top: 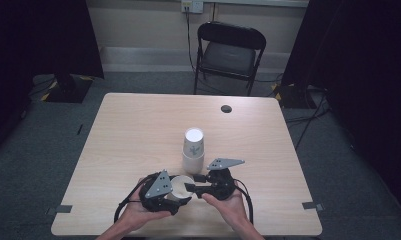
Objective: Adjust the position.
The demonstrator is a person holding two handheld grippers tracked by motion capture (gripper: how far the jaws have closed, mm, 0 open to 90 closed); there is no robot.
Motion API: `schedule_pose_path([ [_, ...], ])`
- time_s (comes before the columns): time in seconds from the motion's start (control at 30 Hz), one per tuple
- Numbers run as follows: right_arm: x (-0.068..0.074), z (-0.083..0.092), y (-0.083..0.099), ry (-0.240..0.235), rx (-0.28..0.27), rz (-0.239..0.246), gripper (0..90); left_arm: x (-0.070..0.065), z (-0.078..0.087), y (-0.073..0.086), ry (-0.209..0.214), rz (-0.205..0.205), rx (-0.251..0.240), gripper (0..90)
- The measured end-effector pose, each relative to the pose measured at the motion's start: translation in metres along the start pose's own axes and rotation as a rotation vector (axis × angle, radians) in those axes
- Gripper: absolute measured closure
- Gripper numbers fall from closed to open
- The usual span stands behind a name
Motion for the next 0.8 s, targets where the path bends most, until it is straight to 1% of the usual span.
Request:
schedule_pose_path([
  [0.13,0.001,0.002,-0.002,-0.007,-0.021,0.013,47.2,0.007,0.0,0.001,-0.002,0.039,-0.009,28.6],
  [0.27,0.003,0.006,-0.005,-0.011,-0.032,0.039,46.0,0.012,0.0,0.002,-0.012,0.045,-0.006,28.9],
  [0.3,0.003,0.007,-0.006,-0.013,-0.036,0.043,45.8,0.013,0.001,0.002,-0.019,0.043,-0.008,28.8],
  [0.33,0.002,0.009,-0.007,-0.015,-0.042,0.044,45.7,0.014,0.002,0.002,-0.024,0.051,-0.009,28.9],
  [0.4,0.001,0.012,-0.009,-0.013,-0.056,0.049,45.3,0.016,0.002,0.002,-0.025,0.056,-0.017,29.1],
  [0.43,0.001,0.012,-0.009,-0.013,-0.056,0.049,45.3,0.018,0.004,0.001,-0.03,0.085,-0.022,29.1],
  [0.47,0.0,0.017,-0.011,-0.018,-0.071,0.055,45.0,0.025,0.007,-0.002,-0.042,0.131,-0.043,29.0],
  [0.5,0.0,0.019,-0.012,-0.015,-0.074,0.059,45.2,0.028,0.009,-0.004,-0.047,0.144,-0.052,29.1],
  [0.53,0.0,0.022,-0.013,-0.008,-0.085,0.066,45.2,0.031,0.011,-0.004,-0.058,0.151,-0.056,29.1],
  [0.6,-0.002,0.028,-0.015,-0.001,-0.098,0.073,45.1,0.036,0.012,-0.004,-0.059,0.166,-0.054,29.2],
  [0.67,-0.005,0.034,-0.017,0.009,-0.113,0.066,45.0,0.04,0.012,-0.003,-0.069,0.162,-0.046,29.4],
  [0.7,-0.007,0.037,-0.017,0.015,-0.117,0.067,45.0,0.041,0.011,-0.003,-0.07,0.172,-0.052,29.5],
  [0.77,-0.009,0.041,-0.017,0.022,-0.122,0.063,44.9,0.044,0.011,-0.002,-0.075,0.184,-0.047,29.6],
  [0.8,-0.009,0.041,-0.017,0.022,-0.122,0.063,44.9,0.044,0.011,-0.002,-0.075,0.184,-0.047,29.6],
])
Point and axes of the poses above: each handheld gripper's, and its own axes: z roughly backward along the jaws, y roughly out of its underside, x roughly to its left, the point moved 7 cm from there along -z, roughly forward along the jaws, and after that the axes turned 13 degrees about -y, right-handed, at the moved point
